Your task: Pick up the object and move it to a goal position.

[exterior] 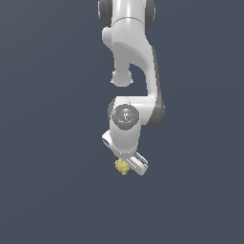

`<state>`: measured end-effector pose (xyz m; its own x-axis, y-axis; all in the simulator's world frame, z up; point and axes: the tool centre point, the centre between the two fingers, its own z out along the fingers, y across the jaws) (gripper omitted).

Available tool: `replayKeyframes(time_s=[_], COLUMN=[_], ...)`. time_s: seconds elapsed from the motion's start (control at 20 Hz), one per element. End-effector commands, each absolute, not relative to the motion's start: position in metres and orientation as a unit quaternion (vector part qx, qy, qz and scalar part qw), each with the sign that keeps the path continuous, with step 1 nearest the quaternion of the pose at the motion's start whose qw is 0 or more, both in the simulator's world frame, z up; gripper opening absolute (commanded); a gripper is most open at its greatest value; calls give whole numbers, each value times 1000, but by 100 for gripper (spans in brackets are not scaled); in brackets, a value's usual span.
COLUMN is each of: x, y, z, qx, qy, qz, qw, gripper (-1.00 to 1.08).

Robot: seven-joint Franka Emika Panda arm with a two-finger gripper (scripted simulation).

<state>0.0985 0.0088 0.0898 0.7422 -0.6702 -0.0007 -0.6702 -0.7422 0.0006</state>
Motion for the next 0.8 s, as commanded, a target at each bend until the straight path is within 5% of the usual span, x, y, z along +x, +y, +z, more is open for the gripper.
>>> replayKeyframes(time_s=[0.0, 0.75], x=[99, 99], y=[9, 8], z=[88, 39], qx=[933, 932], qy=[-359, -362], qz=[0, 0], qw=[0, 0], gripper=[100, 100])
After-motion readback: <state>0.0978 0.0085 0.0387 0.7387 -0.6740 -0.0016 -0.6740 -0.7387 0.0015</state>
